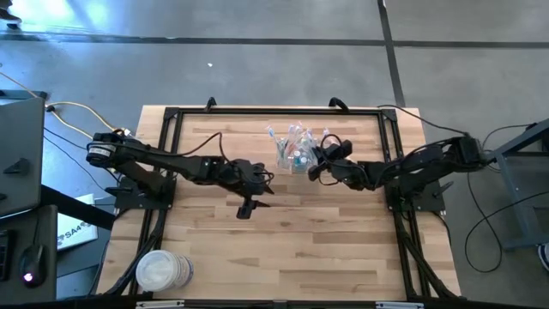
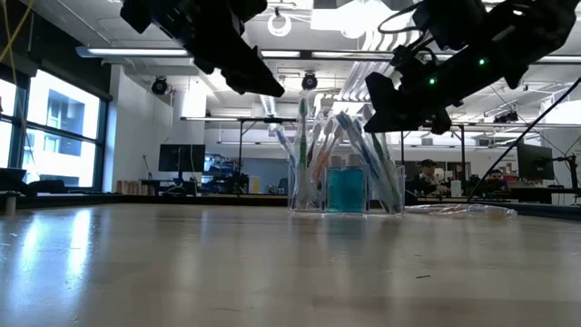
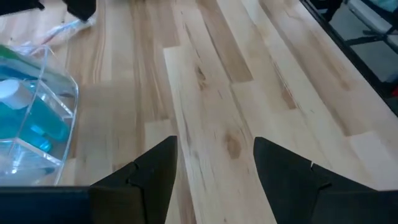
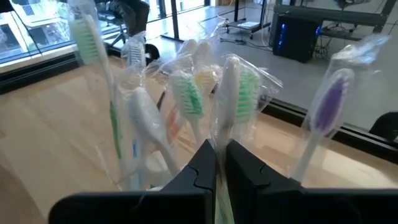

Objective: Pick & Place toothbrushing station
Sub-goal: Put the green toothbrush into the transparent organizer

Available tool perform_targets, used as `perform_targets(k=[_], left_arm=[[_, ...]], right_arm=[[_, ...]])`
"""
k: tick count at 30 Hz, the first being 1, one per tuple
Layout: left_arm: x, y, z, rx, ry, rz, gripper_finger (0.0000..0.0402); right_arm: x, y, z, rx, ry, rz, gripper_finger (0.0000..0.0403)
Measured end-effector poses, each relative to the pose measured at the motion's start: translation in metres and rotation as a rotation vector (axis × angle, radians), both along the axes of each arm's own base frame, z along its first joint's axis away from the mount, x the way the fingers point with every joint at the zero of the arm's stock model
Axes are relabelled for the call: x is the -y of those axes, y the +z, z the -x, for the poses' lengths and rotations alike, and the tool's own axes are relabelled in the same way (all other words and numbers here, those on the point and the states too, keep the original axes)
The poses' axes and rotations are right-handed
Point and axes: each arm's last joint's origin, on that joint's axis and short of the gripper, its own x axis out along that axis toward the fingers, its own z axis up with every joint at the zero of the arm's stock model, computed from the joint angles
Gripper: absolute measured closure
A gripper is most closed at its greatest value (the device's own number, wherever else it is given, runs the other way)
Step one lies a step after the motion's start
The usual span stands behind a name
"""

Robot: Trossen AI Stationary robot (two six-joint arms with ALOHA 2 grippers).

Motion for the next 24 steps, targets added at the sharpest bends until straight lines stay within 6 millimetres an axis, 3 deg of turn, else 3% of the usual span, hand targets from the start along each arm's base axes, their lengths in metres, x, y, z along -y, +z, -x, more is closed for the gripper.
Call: perform_targets(k=[6,24], left_arm=[[0.0,-0.011,0.003,0.002,0.004,0.008,0.0192],[0.0,-0.013,0.004,-0.002,0.014,0.023,0.0192]], right_arm=[[0.001,-0.001,-0.002,0.005,0.024,-0.01,0.0395],[0.003,-0.006,-0.001,-0.001,0.049,-0.074,0.038]])
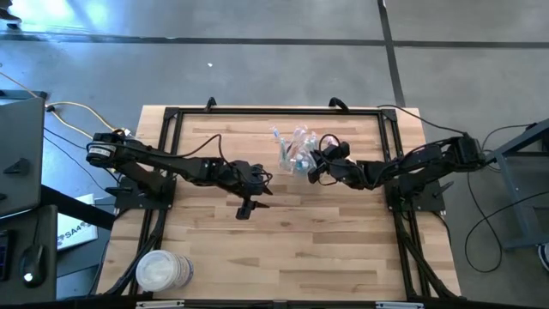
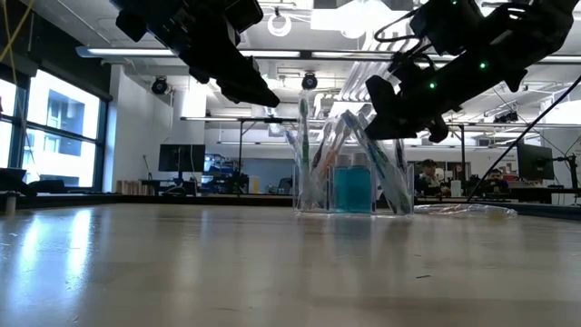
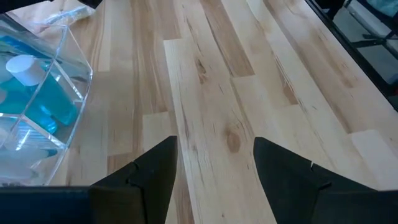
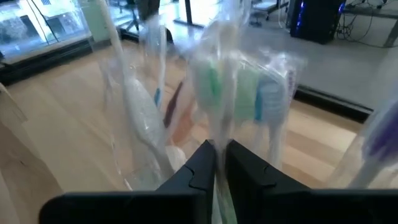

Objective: Pick & Place toothbrushing station
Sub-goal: Put the green toothbrush into the transparent organizer, then put the orange toothbrush into the transparent organizer

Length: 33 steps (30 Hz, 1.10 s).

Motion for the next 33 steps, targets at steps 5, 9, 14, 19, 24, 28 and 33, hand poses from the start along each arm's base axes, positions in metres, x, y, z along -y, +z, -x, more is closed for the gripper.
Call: perform_targets(k=[5,9,14,19,24,28,33], left_arm=[[0.0,0.0,0.0,0.0,0.0,0.0,0.0192],[0.0,-0.001,0.0,-0.009,0.0,0.0,0.0192],[0.0,-0.001,0.0,-0.009,-0.001,-0.002,0.0192],[0.0,-0.001,0.0,-0.009,-0.001,-0.002,0.0192],[0.0,-0.001,0.0,-0.009,-0.001,-0.002,0.0192],[0.0,-0.001,0.001,-0.015,-0.001,-0.003,0.0192],[0.0,-0.002,0.001,-0.024,-0.002,-0.004,0.0192]], right_arm=[[-0.001,-0.004,0.001,-0.026,0.01,-0.011,0.0347],[-0.001,-0.004,0.001,-0.02,0.016,-0.013,0.0327],[-0.002,-0.002,-0.001,0.006,0.066,-0.041,0.0298],[-0.002,-0.001,-0.001,-0.001,0.074,-0.036,0.0256],[-0.002,0.002,0.0,-0.007,0.081,-0.021,0.0233],[-0.002,0.006,0.004,-0.019,0.081,-0.022,0.0234],[-0.006,0.011,0.007,-0.011,0.095,-0.02,0.0244]])
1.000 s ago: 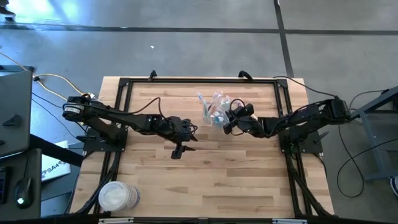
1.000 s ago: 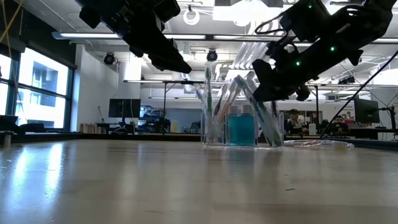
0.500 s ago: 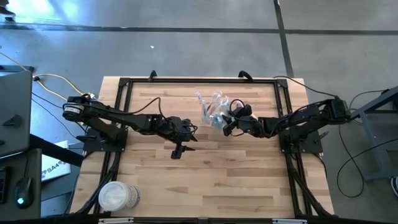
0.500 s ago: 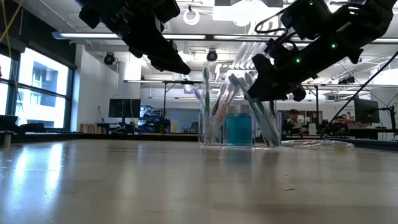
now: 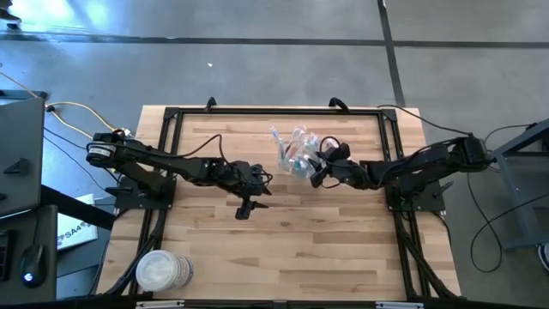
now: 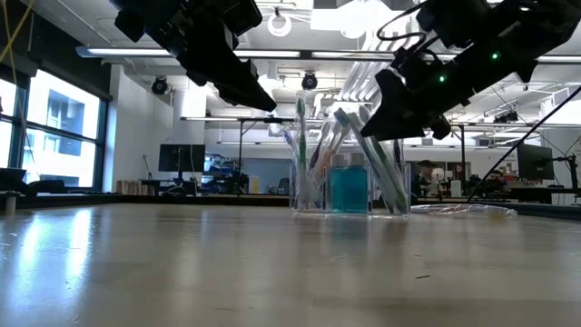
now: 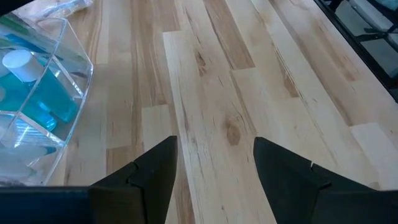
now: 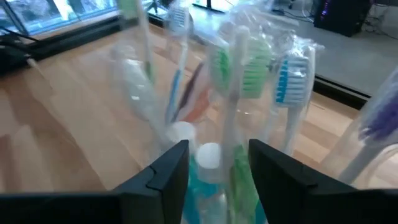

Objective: Pick & Place toothbrushing station
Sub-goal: Put the orange toothbrush into the transparent organizer

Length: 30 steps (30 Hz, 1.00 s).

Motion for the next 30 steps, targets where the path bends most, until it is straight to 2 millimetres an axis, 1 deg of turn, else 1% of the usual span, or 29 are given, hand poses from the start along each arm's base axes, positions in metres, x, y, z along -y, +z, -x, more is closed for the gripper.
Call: perform_targets(k=[9,14,19,24,27,30], left_arm=[[0.0,0.0,0.0,-0.001,0.001,0.001,0.0192],[0.0,-0.001,0.0,-0.006,0.001,0.001,0.0192],[0.0,-0.001,0.001,-0.014,0.001,0.001,0.0192],[0.0,-0.001,0.001,-0.016,0.001,0.001,0.0192],[0.0,-0.001,0.001,-0.016,0.002,0.001,0.0192],[0.0,-0.001,0.001,-0.015,0.002,0.001,0.0192]], right_arm=[[-0.009,0.004,0.004,-0.012,0.037,0.003,0.0253],[-0.011,0.01,0.011,-0.029,0.044,-0.003,0.0253],[-0.02,0.016,0.021,-0.046,0.084,-0.022,0.0253],[-0.031,0.023,0.032,-0.074,0.234,-0.083,0.0253],[-0.036,0.027,0.04,-0.084,0.325,-0.156,0.0253],[-0.039,0.025,0.05,-0.15,0.385,-0.236,0.0253]])
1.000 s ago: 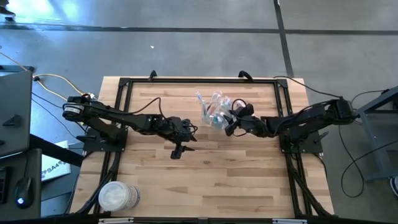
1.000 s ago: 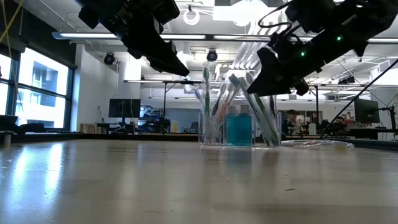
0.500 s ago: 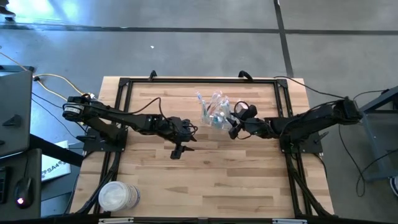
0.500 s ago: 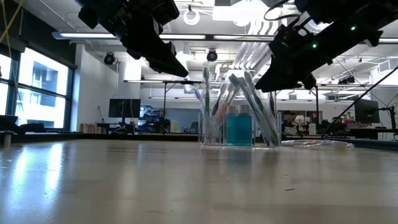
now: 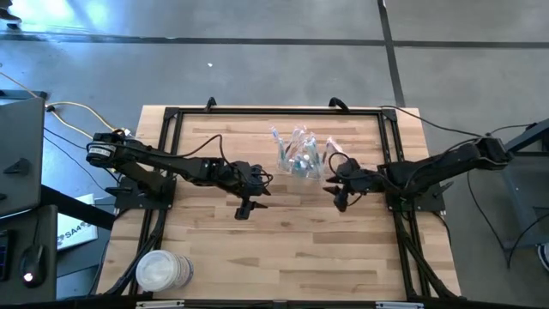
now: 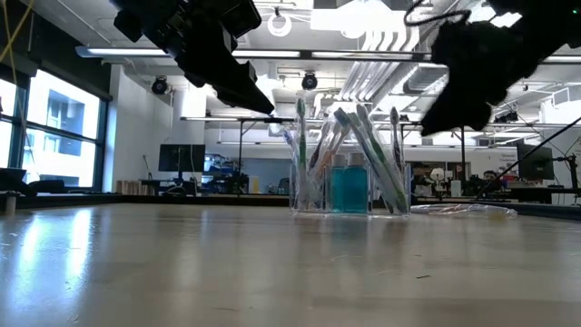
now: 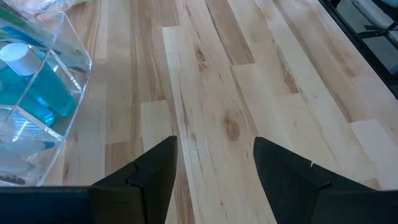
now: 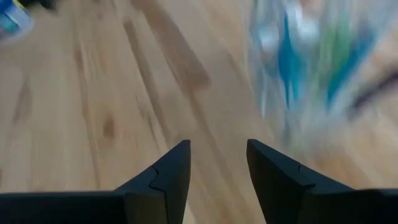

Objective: Pick & Place toothbrushing station
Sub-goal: Put the orange toothbrush into the transparent organizer

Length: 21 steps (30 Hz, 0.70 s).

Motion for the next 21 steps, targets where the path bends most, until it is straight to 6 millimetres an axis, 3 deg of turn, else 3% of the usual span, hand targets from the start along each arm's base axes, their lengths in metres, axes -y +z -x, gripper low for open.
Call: perform_targets(k=[8,21], left_arm=[[0.0,0.0,0.0,0.0,0.0,0.0,0.0192],[0.0,0.0,0.0,0.007,0.001,-0.009,0.0192]], right_arm=[[0.011,-0.02,0.029,-0.277,-0.269,-0.133,0.0253],[0.047,-0.022,0.037,-0.313,-0.57,-0.009,0.0253]])
